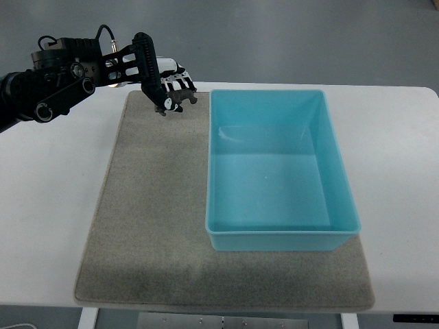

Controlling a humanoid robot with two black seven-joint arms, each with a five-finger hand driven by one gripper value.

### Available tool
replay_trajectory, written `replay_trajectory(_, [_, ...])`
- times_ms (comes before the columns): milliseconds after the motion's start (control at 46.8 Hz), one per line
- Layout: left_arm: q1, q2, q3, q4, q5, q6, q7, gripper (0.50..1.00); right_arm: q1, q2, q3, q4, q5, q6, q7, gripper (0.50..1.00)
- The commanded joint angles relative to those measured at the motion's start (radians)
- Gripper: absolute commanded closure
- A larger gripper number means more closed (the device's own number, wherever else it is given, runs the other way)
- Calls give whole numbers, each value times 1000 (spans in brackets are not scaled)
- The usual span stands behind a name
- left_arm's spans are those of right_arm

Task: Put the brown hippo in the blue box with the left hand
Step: 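Lift the hippo with the left hand and carry it over the blue box, then open the left hand to release the hippo into the blue box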

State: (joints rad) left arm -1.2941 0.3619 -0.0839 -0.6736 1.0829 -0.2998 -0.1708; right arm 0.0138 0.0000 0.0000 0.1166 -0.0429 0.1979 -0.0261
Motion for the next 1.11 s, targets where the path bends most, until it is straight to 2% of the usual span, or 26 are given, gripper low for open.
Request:
replay_trajectory(0, [-14, 0, -22, -17, 2, 2, 1, 943, 0, 0, 0, 0, 0, 0, 0, 564])
replay_trajectory(726, [-47, -3, -102, -219, -1, 41, -1, 937, 0, 0, 0, 0, 0, 0, 0, 564])
replay_trajectory(1089, [-22, -60, -102, -219, 0, 41, 1, 924, 0, 0, 0, 0, 0, 0, 0, 564])
